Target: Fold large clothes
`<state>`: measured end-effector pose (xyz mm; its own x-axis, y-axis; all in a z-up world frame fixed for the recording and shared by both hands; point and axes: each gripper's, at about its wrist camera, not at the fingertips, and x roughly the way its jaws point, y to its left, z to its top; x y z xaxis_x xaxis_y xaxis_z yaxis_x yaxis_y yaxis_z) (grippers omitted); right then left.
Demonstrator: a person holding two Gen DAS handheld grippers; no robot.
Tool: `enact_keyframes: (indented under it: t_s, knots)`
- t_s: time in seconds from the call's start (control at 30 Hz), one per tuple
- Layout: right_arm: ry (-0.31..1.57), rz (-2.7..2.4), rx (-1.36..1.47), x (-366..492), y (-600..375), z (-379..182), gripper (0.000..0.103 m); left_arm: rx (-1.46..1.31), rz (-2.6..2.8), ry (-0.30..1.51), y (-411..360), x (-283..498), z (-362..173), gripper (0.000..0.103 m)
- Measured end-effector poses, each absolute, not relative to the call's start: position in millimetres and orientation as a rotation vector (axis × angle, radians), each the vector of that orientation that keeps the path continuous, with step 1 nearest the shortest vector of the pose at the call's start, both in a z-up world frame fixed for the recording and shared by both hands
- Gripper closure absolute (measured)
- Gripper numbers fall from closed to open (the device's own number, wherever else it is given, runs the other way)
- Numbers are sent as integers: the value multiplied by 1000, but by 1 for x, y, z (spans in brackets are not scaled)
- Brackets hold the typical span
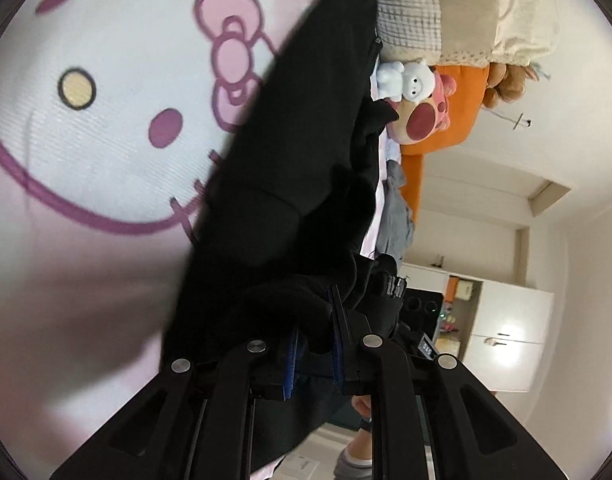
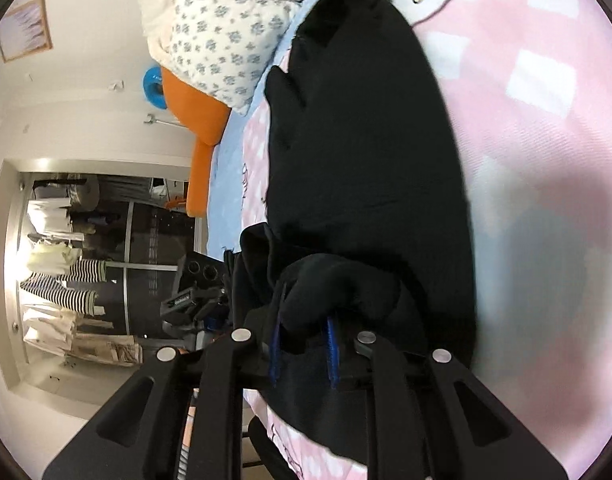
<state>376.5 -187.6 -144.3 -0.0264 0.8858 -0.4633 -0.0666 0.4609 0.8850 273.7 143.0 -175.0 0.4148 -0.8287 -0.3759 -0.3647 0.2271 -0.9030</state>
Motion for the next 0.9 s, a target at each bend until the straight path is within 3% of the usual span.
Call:
enact_keyframes:
  t_s: [0.1, 0.17, 0.2, 0.23, 0.27, 0.43, 0.5, 0.57, 0.6, 0.67, 0.7, 0.73, 0.8, 0.9]
  knots:
    - [1424, 907, 812, 378, -192, -142, 81, -1332, -488, 1153, 145, 273, -166, 79]
    - [1428, 922, 806, 378, -194, -131, 66, -1240, -483, 1106, 152, 270, -144, 49]
    - [1414, 937, 809, 377, -196, -124, 29, -1178, -459, 1058, 157, 267, -124, 25]
    - [1355, 949, 802, 373, -201, -107, 7, -1141, -442, 1015, 162, 264, -108, 19]
    - [1292, 937, 786, 370, -207, -93, 4, -1116, -442, 973, 165, 262, -93, 19]
    - [1095, 930, 689, 356, -227, -35, 5, -913, -507, 938, 144, 247, -28, 19]
    - [1059, 917, 555, 347, -221, -23, 17, -806, -552, 945, 117, 240, -17, 19]
    - [1077, 908, 420, 336, -201, -23, 44, -741, -617, 951, 90, 233, -18, 19]
    - [1086, 913, 377, 332, -192, -25, 50, -704, -648, 967, 72, 233, -22, 21]
    - [1089, 888, 276, 327, -171, -35, 57, -616, -643, 1033, 45, 236, -37, 43]
    - [1086, 858, 234, 326, -164, -39, 58, -569, -594, 1109, 31, 244, -49, 68]
    - [1079, 819, 195, 327, -156, -45, 58, -532, -523, 1175, 23, 252, -63, 78]
    - [1069, 740, 126, 333, -145, -58, 59, -497, -453, 1207, 16, 265, -80, 79]
    - [1075, 641, -7, 344, -130, -85, 60, -475, -393, 1239, 16, 284, -101, 90]
